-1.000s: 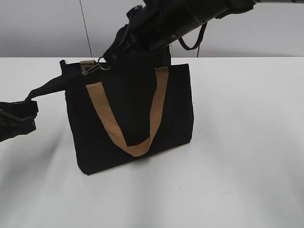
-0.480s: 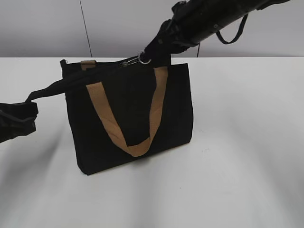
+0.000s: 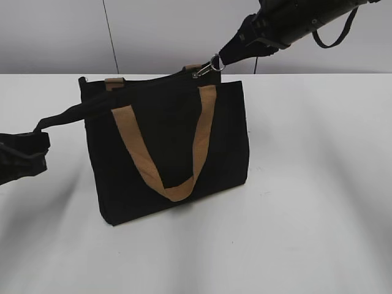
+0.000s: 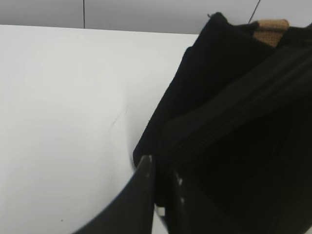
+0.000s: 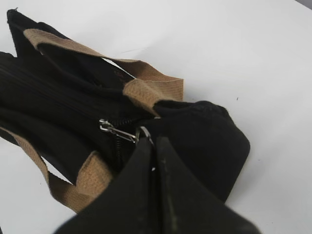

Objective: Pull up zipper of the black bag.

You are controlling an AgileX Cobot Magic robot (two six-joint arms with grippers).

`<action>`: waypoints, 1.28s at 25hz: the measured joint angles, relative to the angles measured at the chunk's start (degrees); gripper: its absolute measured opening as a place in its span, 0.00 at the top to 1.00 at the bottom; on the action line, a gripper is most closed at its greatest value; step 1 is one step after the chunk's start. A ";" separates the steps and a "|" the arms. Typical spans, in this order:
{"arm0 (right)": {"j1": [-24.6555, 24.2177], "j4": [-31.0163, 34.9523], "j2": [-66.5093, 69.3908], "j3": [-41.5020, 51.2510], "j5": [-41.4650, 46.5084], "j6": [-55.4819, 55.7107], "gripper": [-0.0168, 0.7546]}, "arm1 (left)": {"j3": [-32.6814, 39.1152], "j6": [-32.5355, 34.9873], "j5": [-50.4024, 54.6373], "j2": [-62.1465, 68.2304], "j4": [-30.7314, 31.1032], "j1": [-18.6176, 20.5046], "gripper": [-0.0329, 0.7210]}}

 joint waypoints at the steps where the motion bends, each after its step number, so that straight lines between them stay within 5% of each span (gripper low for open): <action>1: 0.00 0.00 0.00 0.00 0.05 0.00 0.98 | 0.00 0.00 0.00 0.00 0.00 0.00 0.92; 5: -0.06 0.00 0.00 0.00 1.31 0.68 0.94 | 0.00 -0.26 0.00 0.00 -0.06 0.00 0.92; 8: -0.19 -0.11 0.00 0.00 3.43 1.30 0.75 | -0.52 -2.18 1.28 -0.04 -0.24 0.00 0.88; 13: -0.19 -0.91 -0.39 0.00 6.08 4.12 0.47 | -5.18 -2.78 14.52 -2.17 -0.29 0.00 0.56; 17: -0.19 -3.50 -2.82 0.14 7.01 7.20 0.44 | -9.30 -2.82 28.21 -6.06 -0.35 0.00 0.44; 32: -0.19 -6.34 -20.10 21.21 0.75 8.87 0.43 | -17.72 -2.96 66.91 -30.86 -0.83 0.00 0.43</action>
